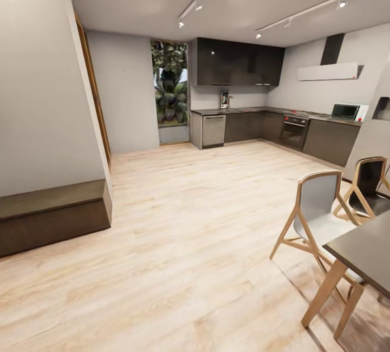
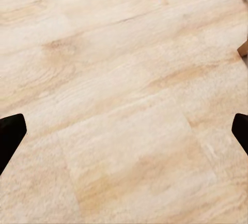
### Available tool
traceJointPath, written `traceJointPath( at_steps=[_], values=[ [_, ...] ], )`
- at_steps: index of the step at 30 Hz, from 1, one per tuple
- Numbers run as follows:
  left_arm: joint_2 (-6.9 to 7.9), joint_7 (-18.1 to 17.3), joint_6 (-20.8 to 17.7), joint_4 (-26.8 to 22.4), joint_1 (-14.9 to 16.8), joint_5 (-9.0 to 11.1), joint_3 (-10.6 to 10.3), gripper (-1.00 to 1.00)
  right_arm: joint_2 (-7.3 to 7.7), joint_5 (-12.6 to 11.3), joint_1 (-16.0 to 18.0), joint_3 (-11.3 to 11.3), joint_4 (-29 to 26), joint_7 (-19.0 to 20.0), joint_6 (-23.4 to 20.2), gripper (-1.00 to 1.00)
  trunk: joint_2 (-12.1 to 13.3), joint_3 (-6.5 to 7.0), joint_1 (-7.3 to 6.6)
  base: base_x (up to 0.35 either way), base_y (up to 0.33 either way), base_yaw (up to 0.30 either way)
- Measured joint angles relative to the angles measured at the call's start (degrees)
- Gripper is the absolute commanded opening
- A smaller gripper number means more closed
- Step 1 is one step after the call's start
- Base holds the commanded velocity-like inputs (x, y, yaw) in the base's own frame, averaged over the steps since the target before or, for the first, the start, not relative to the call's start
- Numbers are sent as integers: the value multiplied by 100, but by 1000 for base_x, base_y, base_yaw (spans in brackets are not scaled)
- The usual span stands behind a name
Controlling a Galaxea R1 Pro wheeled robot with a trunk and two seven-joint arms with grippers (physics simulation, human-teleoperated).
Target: Pick up the poster from the kitchen countertop and hang it on one of the wall nails in the kitchen.
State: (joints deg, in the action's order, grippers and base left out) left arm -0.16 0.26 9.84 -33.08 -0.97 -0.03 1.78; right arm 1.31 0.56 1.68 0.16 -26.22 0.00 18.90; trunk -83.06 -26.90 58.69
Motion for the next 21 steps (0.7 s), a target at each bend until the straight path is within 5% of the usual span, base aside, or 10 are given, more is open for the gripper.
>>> traceJointPath(
  at_steps=[21],
  values=[
    [0, 2, 0, 1, 0, -1, 0, 100, 0, 0, -1, 0, 0, 0, 0, 100, 0, 0, 0, 322, 116, 0]
  ],
)
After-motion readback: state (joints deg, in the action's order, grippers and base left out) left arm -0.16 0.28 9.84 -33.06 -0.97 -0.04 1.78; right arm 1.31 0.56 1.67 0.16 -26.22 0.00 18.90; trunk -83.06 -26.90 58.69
